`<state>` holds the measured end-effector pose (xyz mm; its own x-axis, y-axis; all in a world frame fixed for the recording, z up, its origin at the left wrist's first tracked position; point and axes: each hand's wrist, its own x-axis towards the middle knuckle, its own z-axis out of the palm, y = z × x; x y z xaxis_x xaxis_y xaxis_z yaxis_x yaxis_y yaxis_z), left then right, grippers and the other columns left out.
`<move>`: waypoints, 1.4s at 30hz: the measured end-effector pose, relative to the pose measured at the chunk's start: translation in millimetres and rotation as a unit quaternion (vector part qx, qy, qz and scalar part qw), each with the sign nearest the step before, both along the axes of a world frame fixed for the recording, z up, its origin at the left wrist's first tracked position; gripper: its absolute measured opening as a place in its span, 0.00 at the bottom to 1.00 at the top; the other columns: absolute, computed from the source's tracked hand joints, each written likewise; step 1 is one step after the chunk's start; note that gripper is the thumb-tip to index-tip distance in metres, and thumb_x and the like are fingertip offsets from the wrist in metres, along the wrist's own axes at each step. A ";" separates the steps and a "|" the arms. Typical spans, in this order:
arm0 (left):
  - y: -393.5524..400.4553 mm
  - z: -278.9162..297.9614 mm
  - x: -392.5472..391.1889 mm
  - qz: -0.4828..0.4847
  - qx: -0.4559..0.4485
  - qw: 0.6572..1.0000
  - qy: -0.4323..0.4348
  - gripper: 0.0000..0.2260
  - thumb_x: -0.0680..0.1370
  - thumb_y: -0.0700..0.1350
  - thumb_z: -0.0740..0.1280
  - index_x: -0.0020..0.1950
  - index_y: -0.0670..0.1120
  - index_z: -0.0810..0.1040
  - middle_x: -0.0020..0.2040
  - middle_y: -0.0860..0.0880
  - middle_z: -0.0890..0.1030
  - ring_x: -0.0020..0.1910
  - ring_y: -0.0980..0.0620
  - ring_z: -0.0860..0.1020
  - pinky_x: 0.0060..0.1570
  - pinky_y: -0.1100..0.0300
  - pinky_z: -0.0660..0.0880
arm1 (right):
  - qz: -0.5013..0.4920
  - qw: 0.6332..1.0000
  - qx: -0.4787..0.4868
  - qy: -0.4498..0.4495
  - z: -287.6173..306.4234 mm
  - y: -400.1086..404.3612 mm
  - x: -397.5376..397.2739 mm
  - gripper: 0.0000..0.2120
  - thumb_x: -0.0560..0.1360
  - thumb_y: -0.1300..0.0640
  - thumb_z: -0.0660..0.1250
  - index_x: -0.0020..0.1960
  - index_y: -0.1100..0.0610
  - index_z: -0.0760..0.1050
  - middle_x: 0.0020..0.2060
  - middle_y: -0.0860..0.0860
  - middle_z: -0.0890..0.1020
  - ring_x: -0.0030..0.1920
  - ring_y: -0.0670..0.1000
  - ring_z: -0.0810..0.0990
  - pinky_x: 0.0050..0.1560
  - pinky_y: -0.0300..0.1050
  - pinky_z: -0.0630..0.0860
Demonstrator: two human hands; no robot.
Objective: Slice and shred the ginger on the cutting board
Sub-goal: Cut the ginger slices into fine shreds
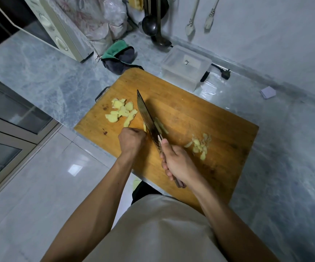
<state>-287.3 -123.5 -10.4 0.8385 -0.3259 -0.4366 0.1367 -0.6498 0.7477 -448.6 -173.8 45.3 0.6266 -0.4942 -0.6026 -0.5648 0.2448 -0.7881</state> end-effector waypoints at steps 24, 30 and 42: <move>-12.5 -11.3 -9.6 0.150 -0.052 0.982 0.104 0.14 0.77 0.32 0.67 0.34 0.44 0.83 0.32 0.47 0.83 0.32 0.48 0.82 0.41 0.55 0.83 | 0.014 1.000 -0.016 0.010 6.7 5.8 -12.2 0.25 0.84 0.39 0.52 0.41 0.57 0.70 0.24 0.48 0.72 0.22 0.48 0.69 0.23 0.40 0.67; -13.1 -11.4 -10.6 0.151 -0.052 0.982 0.105 0.11 0.77 0.34 0.67 0.37 0.43 0.84 0.34 0.43 0.84 0.32 0.48 0.82 0.43 0.52 0.83 | 0.015 1.000 -0.019 0.014 5.4 6.6 -10.9 0.24 0.84 0.39 0.52 0.42 0.57 0.70 0.23 0.47 0.71 0.21 0.47 0.69 0.23 0.40 0.67; -11.8 -8.9 -11.8 0.135 -0.056 0.985 0.096 0.13 0.76 0.34 0.65 0.36 0.45 0.83 0.35 0.42 0.84 0.37 0.43 0.84 0.45 0.47 0.83 | 0.019 1.000 -0.020 0.012 2.5 7.6 -10.2 0.24 0.84 0.40 0.52 0.42 0.57 0.70 0.23 0.48 0.71 0.21 0.47 0.68 0.22 0.39 0.66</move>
<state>-299.1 -135.4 -19.3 0.8072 -0.1572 -0.5690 0.4389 -0.4848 0.7565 -458.8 -166.2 47.8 0.6312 -0.4944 -0.5977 -0.5919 0.1910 -0.7830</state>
